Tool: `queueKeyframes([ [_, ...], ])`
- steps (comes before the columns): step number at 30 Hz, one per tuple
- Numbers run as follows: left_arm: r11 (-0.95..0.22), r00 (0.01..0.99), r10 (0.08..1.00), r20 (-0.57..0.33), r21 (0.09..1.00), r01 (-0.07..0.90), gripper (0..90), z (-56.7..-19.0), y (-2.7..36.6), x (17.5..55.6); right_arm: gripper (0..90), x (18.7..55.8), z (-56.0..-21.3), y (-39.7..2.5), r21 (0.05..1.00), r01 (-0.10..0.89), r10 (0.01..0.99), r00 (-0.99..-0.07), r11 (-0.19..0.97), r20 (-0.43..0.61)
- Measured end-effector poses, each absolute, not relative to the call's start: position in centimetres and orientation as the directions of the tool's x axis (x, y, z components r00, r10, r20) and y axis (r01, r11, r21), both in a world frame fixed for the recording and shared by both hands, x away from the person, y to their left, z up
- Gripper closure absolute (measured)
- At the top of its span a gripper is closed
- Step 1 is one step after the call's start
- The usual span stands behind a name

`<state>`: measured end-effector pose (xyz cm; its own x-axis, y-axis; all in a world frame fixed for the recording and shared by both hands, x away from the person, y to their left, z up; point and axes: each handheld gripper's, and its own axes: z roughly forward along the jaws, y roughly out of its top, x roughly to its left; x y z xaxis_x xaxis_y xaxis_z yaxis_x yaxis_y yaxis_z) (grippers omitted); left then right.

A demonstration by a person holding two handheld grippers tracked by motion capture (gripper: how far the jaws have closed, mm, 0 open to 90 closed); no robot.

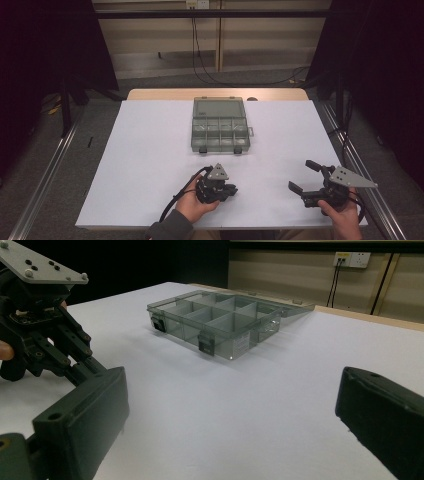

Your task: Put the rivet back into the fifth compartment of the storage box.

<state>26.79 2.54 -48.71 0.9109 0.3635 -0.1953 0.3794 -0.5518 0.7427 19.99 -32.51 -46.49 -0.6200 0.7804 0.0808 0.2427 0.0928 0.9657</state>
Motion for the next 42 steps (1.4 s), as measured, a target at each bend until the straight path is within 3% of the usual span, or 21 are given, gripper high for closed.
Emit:
queueKeyframes([
  [11, -0.521, 0.903, 0.379, -0.204, 0.759, 0.39, 82.5, -48.4, 3.0, 27.2, 0.6, 20.0, -46.5, -32.5, 0.966, 0.243, 0.78, -0.621, 0.093, 0.081],
  [25, -0.358, 0.853, 0.459, -0.25, 0.826, 0.435, 82.5, -46.9, 5.3, 28.9, 0.6, 20.0, -46.5, -32.5, 0.966, 0.243, 0.783, -0.617, 0.091, 0.082],
  [42, -0.299, 0.81, 0.544, -0.218, 0.852, 0.43, 82.7, -46.1, 7.3, 30.4, 0.5, 20.0, -46.5, -32.5, 0.966, 0.244, 0.783, -0.616, 0.085, 0.087],
])
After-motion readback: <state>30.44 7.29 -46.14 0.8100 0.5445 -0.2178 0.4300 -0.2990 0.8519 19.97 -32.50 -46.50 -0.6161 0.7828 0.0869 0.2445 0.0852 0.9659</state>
